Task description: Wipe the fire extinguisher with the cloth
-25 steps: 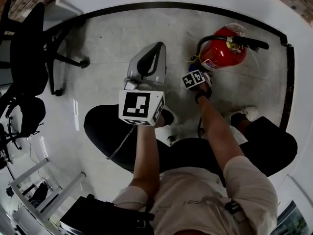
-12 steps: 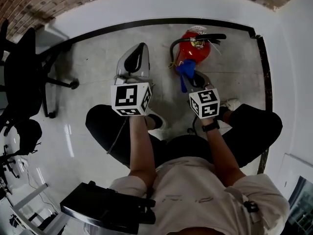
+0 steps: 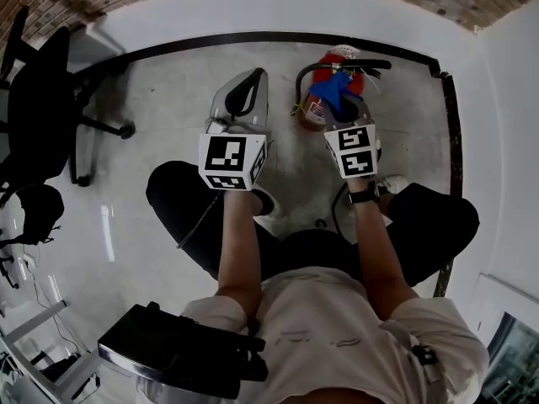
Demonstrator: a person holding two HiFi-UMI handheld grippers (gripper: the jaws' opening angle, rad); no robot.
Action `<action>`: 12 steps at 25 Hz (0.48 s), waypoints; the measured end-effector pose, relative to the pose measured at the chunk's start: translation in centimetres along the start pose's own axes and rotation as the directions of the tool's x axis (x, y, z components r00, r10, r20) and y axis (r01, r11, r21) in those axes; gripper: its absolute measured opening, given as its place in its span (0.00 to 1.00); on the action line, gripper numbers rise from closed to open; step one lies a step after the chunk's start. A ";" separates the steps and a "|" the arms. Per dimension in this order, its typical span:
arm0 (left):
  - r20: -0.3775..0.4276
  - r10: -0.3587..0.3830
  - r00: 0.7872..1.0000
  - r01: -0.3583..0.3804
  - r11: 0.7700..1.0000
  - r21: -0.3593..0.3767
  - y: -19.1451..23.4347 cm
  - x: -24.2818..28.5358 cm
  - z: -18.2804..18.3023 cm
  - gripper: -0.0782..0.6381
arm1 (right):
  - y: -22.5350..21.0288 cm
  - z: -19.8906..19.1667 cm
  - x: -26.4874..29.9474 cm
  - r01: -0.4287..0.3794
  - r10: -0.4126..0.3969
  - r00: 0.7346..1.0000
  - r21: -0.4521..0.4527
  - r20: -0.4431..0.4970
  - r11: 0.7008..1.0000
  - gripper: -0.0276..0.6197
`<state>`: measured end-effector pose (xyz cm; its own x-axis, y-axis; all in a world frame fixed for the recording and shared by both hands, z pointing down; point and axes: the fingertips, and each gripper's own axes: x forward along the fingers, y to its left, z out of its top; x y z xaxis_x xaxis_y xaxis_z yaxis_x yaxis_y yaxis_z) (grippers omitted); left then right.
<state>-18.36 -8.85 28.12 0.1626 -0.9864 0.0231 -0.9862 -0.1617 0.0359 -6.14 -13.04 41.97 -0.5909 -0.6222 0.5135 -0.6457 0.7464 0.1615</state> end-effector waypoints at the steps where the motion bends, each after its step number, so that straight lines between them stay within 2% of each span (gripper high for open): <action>1: -0.004 -0.003 1.000 0.003 1.000 -0.002 -0.1 -0.1 -0.3 0.11 | 1.0 -0.5 0.4 -0.019 0.019 1.000 -0.003 -0.013 1.000 0.16; 3: -0.016 -0.006 1.000 0.006 1.000 -0.008 -0.2 -0.2 -0.9 0.11 | 3.1 -3.5 2.0 -0.065 0.064 0.994 -0.004 -0.091 0.998 0.16; 5: -0.032 -0.006 0.999 0.005 1.000 -0.010 -0.4 -0.3 -1.8 0.11 | 3.8 -7.9 4.5 -0.053 0.048 0.983 -0.025 -0.176 0.998 0.16; 7: -0.049 -0.010 0.999 0.010 1.000 -0.007 -0.6 -0.4 -2.7 0.11 | 3.9 -12.3 6.9 -0.030 0.016 0.975 -0.060 -0.220 0.998 0.16; 10: -0.074 -0.011 0.997 0.010 1.000 -0.010 -0.5 -0.4 -4.4 0.11 | 5.4 -17.5 10.5 -0.047 -0.006 0.972 -0.221 -0.234 0.974 0.16; 12: -0.093 0.004 0.996 -0.006 1.000 -0.022 0.1 -0.2 -5.5 0.11 | 6.6 -20.7 13.0 -0.075 0.002 0.965 -0.269 -0.263 0.960 0.16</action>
<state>-18.28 -8.48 33.66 0.1610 -0.9801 0.1162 -0.9862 -0.1551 0.0581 -8.07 -11.31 67.20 -0.4437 -0.5368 0.7177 -0.4450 0.8270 0.3435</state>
